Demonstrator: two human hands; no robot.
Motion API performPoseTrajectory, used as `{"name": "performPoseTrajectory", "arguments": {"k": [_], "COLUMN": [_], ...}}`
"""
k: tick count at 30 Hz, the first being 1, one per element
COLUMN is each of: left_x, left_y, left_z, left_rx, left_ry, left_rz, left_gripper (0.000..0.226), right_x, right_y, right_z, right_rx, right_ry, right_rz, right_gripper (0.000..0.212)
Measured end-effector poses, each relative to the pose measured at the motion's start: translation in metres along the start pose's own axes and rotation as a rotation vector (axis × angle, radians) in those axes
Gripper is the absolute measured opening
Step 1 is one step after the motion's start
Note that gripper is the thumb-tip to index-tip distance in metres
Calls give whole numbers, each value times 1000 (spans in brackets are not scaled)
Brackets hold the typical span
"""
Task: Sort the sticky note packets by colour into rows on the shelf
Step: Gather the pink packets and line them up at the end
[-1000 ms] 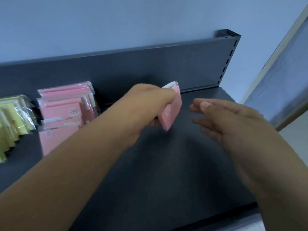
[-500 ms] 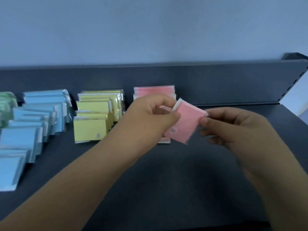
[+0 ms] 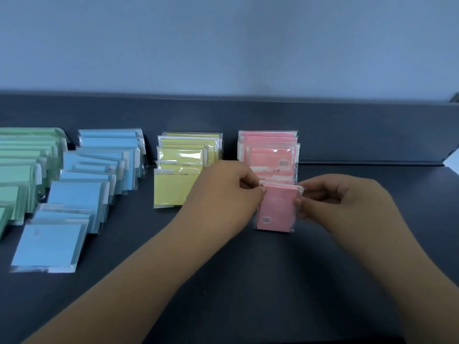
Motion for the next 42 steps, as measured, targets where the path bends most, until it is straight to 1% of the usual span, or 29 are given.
{"name": "performPoseTrajectory", "arguments": {"k": [3, 5, 8, 10, 12, 14, 16, 17, 18, 20, 22, 24, 26, 28, 30, 32, 36, 39, 42], "left_x": [1, 1, -1, 1, 2, 3, 5, 5, 6, 6, 8, 11, 12, 10, 6, 4, 4, 5, 7], "left_y": [4, 9, 18, 22, 23, 22, 19, 17, 15, 8, 1, -3, -4, -4, -2, -1, 3, 6, 7], "left_z": [1, 4, 4, 2, 1, 1, 3, 3, 4, 6, 7, 6, 3, -5, -11, -13, -15, -18, -20], "left_rx": [-36, -40, -68, -81, -88, -82, -58, -58, -66, -123, -209, -254, -270, -251, -156, -131, -210, -227, -226], "left_ry": [-5, 2, 0, -21, -62, -77, -68, -83, -121, -272, -459, -511, -440, -262, -15, 106, 152, 166, 159], "left_rz": [22, 47, 67, 71, 78, 77, 64, 63, 67, 77, 82, 77, 73, 58, 49, 43, 4, 0, 2], "left_gripper": [11, 11, 9, 5, 10, 14, 5, 6, 7, 7, 7, 6, 6, 13, 15, 13, 18, 18, 18], "right_x": [1, 1, 3, 6, 8, 9, 8, 8, 7, 4, -1, -4, -4, -1, 2, 4, 8, 11, 12], "right_y": [1, 5, 15, 21, 26, 28, 27, 26, 26, 26, 29, 35, 38, 39, 41, 40, 36, 35, 35], "right_z": [-13, -23, -31, -30, -28, -26, -28, -29, -30, -29, -22, -11, -3, -1, -1, -3, -4, -4, -2], "right_rx": [-92, -134, -171, -175, -171, -187, -220, -241, -264, -271, -196, -92, -12, -1, -41, -79, -145, -191, -187], "right_ry": [-249, -307, -299, -312, -308, -269, -202, -174, -154, -125, -117, -140, -81, -54, -114, -164, -216, -287, -288], "right_rz": [66, 89, 118, 123, 120, 131, 141, 142, 146, 154, 144, 86, -5, -47, -26, 5, 38, 64, 62], "right_gripper": [16, 14, 13, 16, 21, 25, 29, 30, 31, 30, 27, 22, 20, 21, 24, 25, 27, 26, 25]}}
Point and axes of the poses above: each hand's wrist, its own y-axis towards the middle knuckle, its own x-axis out of the palm, z = x × y, the point moved 4 cm from there along y, towards the middle knuckle, and after that the axes turned 9 degrees about x, right-handed, at the moved point
